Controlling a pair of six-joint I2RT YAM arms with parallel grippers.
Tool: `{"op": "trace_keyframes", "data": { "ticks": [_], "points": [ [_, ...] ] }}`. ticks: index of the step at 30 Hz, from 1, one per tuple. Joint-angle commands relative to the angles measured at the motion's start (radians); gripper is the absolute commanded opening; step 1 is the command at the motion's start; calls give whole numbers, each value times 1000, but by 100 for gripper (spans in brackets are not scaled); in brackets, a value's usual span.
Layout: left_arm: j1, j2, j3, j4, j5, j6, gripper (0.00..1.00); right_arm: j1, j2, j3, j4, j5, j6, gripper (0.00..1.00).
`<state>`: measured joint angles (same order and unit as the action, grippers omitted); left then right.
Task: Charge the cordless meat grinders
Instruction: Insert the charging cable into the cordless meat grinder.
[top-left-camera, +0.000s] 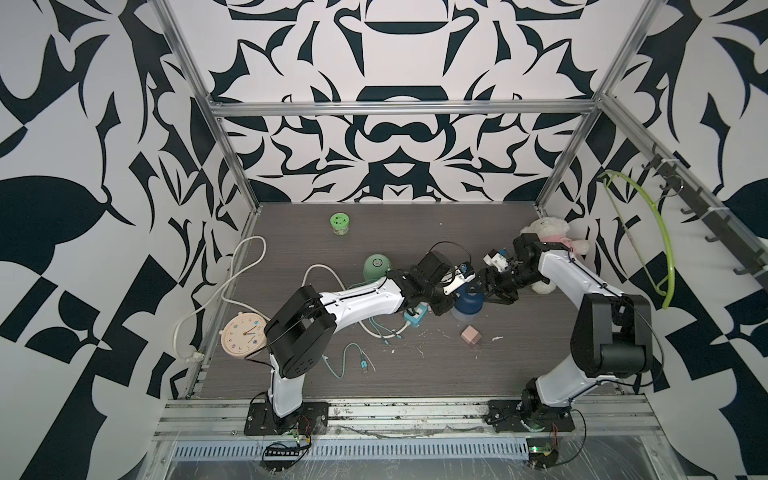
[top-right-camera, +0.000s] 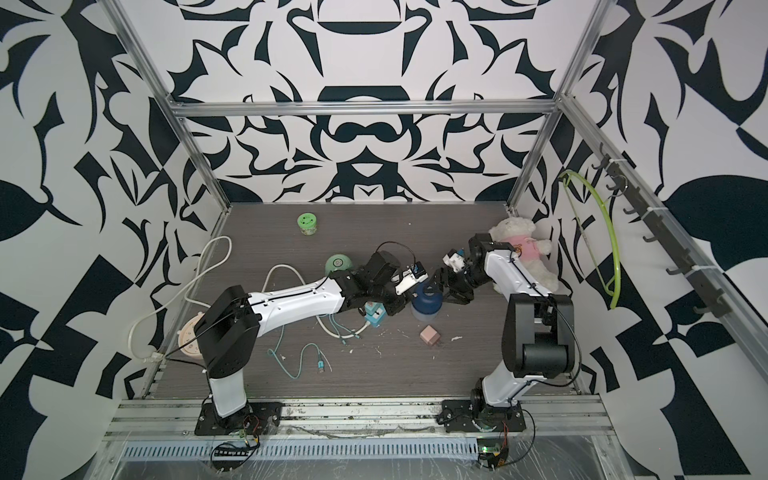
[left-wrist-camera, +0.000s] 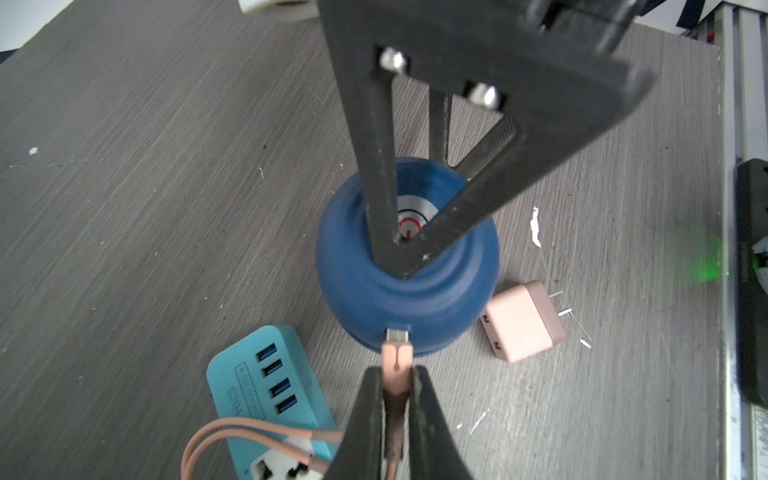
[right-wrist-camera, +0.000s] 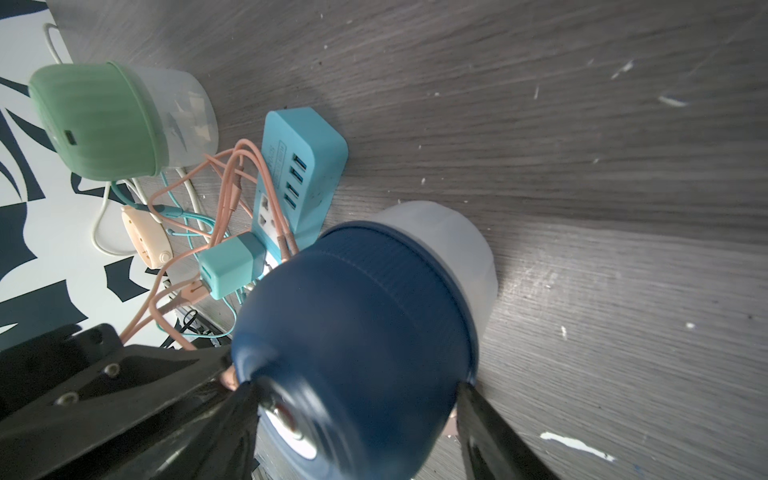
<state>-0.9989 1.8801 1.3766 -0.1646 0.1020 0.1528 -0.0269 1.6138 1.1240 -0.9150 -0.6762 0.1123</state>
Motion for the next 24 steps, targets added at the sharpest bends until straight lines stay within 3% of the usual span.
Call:
{"op": "trace_keyframes", "data": {
  "ticks": [1, 24],
  "points": [
    [-20, 28, 64, 108, 42, 0, 0, 21, 18, -10, -27, 11, 5, 70],
    [-19, 105, 156, 168, 57, 41, 1, 45, 42, -10, -42, 20, -2, 68]
  ]
}}
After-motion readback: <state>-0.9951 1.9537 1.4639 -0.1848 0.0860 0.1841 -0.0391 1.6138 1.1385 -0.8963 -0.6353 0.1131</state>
